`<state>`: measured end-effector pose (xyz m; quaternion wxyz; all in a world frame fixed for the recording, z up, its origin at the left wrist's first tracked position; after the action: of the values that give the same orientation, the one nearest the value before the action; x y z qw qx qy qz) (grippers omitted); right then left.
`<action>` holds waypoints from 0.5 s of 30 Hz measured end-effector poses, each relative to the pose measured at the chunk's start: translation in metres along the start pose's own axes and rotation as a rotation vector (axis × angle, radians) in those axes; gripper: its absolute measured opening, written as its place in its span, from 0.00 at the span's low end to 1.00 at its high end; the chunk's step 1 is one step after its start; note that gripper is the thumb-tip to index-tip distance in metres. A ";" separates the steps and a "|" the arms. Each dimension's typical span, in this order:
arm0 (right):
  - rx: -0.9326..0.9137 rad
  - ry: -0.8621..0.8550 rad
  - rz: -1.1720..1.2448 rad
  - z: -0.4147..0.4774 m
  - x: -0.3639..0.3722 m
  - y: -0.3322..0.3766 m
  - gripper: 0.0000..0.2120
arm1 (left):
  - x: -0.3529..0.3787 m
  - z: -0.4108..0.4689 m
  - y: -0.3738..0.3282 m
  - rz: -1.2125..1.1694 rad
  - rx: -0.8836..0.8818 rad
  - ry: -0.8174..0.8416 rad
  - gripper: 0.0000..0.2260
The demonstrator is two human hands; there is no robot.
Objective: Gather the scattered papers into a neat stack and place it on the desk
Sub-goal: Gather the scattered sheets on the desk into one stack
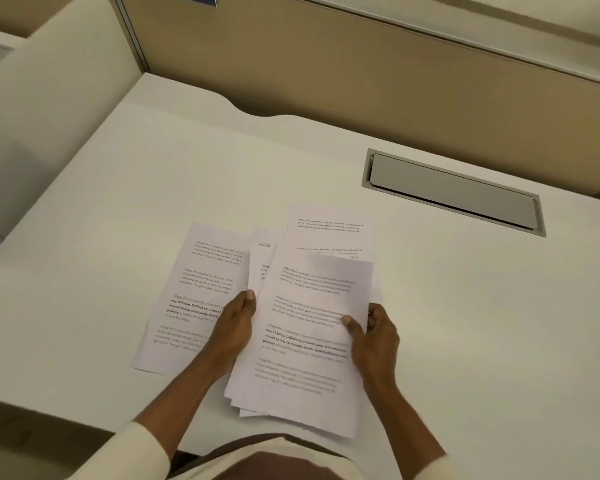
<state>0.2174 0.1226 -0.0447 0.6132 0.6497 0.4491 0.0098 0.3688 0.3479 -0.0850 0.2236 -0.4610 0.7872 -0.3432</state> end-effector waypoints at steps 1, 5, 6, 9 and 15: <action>-0.014 0.009 -0.018 -0.002 0.006 0.000 0.09 | 0.001 -0.003 -0.002 0.016 0.005 0.005 0.17; -0.023 0.018 -0.118 -0.003 0.015 -0.005 0.10 | 0.005 -0.005 -0.014 0.257 0.123 -0.014 0.18; -0.008 -0.016 -0.137 -0.001 0.013 -0.006 0.10 | 0.007 -0.005 -0.017 0.327 0.156 -0.024 0.19; 0.017 -0.191 -0.230 0.008 -0.005 -0.007 0.14 | 0.008 -0.008 -0.022 0.390 0.223 -0.036 0.21; 0.068 -0.125 -0.600 0.030 -0.021 -0.008 0.42 | -0.024 -0.011 -0.026 0.186 0.263 -0.061 0.19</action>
<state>0.2169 0.0854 -0.0467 0.5929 0.5076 0.5825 -0.2269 0.3872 0.3639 -0.0576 0.3368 -0.3631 0.7676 -0.4068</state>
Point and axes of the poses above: each hand's wrist, its own z-axis towards the middle knuckle, its own x-axis out of the palm, y = z × x, the point moved 5 cm from there along z, towards the middle knuckle, and after that the axes turned 5 degrees about -x, right-handed, at the moved point
